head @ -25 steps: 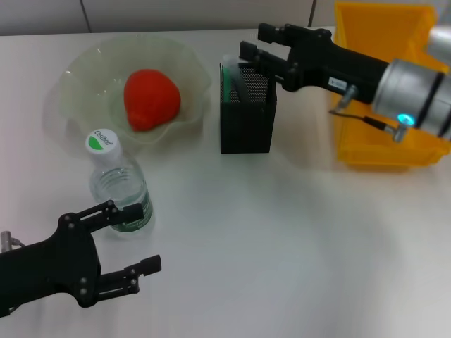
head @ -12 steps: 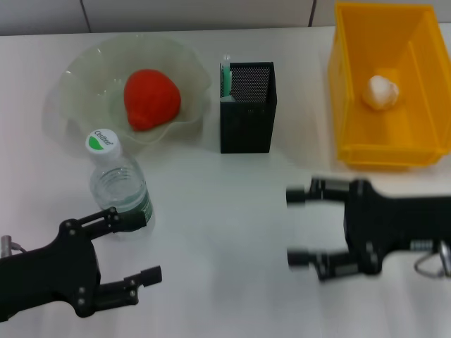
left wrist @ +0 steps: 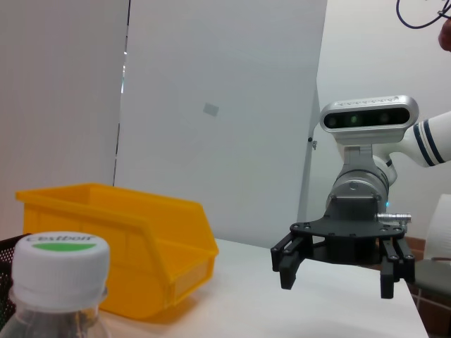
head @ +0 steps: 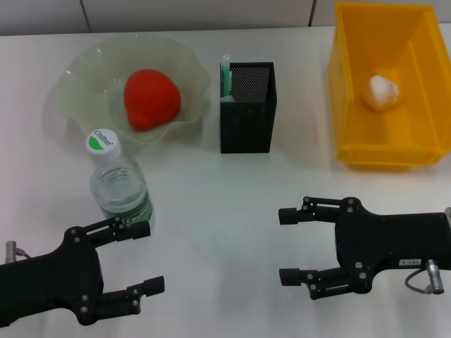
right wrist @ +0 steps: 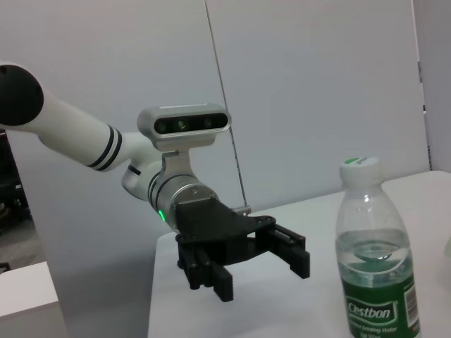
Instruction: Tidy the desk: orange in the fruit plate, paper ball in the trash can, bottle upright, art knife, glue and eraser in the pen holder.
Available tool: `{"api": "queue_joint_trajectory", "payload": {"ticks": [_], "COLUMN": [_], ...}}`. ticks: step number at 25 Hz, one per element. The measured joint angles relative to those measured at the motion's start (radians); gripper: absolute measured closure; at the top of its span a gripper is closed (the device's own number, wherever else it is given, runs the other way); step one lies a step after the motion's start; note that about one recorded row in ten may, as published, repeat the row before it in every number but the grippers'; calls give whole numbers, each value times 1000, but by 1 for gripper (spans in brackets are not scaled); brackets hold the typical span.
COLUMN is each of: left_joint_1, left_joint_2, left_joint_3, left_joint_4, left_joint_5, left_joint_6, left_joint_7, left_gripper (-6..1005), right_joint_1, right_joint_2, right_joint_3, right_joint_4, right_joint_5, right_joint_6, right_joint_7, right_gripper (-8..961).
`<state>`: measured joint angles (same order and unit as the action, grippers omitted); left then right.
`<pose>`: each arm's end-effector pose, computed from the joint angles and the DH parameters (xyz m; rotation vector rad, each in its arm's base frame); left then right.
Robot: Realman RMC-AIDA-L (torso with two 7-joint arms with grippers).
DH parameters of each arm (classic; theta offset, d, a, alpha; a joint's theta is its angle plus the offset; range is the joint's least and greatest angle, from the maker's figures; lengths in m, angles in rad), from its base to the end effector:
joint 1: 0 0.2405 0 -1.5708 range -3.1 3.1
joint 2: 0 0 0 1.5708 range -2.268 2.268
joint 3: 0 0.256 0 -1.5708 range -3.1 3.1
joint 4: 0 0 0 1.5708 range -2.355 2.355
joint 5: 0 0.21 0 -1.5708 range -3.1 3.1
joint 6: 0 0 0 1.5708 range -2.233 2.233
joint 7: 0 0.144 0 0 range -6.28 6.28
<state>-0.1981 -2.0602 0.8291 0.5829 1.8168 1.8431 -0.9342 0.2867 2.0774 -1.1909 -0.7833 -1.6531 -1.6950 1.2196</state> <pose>-0.3087 0.2044 -0.0039 -2.7529 -0.3466 -0.9578 0.2479 0.2514 -0.0282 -2.9693 0.3130 0.8930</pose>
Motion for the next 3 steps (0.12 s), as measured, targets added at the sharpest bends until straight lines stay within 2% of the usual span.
{"api": "queue_joint_trajectory", "payload": {"ticks": [3], "left_joint_1": [3], "left_joint_2": [-1], "left_joint_3": [0], "left_joint_4": [0], "left_joint_5": [0], "left_joint_6": [0], "left_joint_7": [0], "left_gripper": [216], "right_joint_1": [2], "right_joint_2": [1], "right_joint_3": [6], "right_joint_4": [1], "right_joint_5": [2], "right_joint_6": [1], "right_joint_7": [0], "right_gripper": [113]}}
